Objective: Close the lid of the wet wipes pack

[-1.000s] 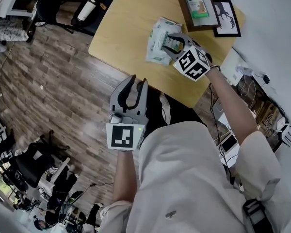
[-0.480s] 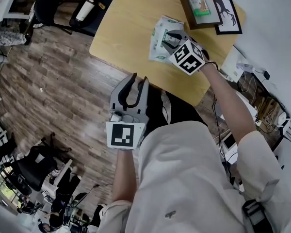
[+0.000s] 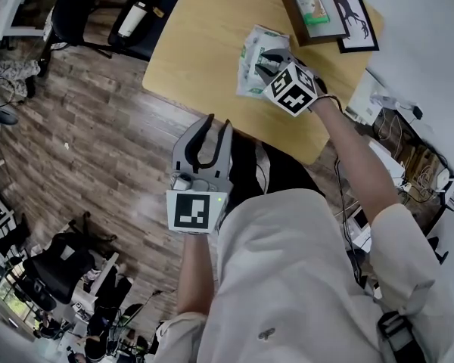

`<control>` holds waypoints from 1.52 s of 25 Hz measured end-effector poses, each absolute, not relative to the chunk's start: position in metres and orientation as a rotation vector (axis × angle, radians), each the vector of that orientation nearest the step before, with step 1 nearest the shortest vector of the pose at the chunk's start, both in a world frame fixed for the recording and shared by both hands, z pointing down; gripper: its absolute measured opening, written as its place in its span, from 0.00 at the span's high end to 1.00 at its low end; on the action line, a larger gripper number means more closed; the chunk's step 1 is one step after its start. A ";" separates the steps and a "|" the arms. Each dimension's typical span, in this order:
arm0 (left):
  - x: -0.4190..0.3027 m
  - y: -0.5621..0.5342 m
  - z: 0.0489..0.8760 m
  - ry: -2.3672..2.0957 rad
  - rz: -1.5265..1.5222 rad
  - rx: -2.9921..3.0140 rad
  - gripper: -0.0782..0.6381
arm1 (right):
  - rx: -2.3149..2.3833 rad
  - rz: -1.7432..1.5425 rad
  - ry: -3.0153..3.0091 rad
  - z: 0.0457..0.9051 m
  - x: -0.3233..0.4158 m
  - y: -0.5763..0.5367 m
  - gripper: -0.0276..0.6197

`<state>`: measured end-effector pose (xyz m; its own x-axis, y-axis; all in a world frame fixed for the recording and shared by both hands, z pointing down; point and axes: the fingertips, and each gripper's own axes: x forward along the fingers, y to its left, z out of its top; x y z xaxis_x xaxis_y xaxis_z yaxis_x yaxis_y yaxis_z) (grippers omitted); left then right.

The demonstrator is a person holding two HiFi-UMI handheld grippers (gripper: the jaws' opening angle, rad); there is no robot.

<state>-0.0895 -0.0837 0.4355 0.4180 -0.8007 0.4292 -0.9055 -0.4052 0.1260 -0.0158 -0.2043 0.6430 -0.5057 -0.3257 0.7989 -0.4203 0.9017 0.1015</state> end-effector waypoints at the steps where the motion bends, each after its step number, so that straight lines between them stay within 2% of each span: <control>1: -0.091 -0.084 0.435 -1.466 0.433 2.341 0.75 | 0.536 0.136 -2.139 0.644 -0.016 -0.204 0.79; 23: -0.102 -0.090 0.432 -1.418 0.410 2.388 0.75 | 0.558 0.203 -2.104 0.646 -0.015 -0.207 0.80; 38: -0.121 -0.088 0.398 -1.401 0.330 2.492 0.75 | 0.710 0.089 -2.132 0.564 -0.008 -0.185 0.84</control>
